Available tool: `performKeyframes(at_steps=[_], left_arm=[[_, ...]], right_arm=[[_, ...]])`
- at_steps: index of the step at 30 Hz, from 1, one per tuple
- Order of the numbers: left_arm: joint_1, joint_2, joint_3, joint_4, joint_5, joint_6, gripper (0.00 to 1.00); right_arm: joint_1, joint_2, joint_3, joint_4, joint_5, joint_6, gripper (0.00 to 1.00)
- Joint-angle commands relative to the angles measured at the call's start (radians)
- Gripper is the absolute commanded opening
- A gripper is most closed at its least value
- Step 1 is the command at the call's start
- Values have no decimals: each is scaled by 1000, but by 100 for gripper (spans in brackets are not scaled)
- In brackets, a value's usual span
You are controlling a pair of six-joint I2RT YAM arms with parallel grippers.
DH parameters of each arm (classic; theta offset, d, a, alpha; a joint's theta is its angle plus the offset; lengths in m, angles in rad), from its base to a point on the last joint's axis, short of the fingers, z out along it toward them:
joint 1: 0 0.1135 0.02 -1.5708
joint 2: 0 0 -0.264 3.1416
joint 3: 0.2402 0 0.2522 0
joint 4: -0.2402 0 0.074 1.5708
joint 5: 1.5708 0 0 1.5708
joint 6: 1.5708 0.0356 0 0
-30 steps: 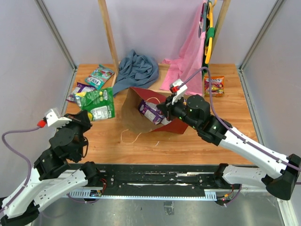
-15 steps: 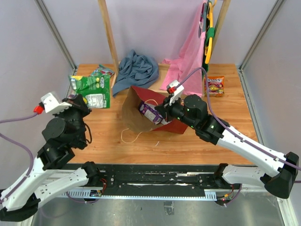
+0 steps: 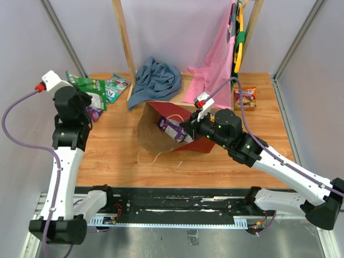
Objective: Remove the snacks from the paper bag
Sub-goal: Place the snack at the center of the board.
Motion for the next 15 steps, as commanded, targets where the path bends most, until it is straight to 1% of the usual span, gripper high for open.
performKeyframes(at_steps=[1, 4, 5, 7, 9, 13, 15], left_arm=[[220, 73, -29, 15, 263, -199, 0], [355, 56, -169, 56, 350, -367, 1], [398, 37, -222, 77, 361, -404, 1], [443, -7, -302, 102, 344, -449, 1], [471, -37, -347, 113, 313, -446, 1], [492, -58, -390, 109, 217, -408, 0], [513, -63, -426, 124, 203, -410, 1]], right_arm=[[15, -45, 15, -10, 14, -19, 1], [15, -47, 5, -14, 23, -26, 1], [15, -45, 5, -17, 24, -28, 1], [16, -39, 7, -24, 24, -36, 1], [15, -33, 8, -28, 22, -45, 1], [15, -7, 6, -23, 21, -55, 1], [15, 7, 10, -23, 10, -57, 1]])
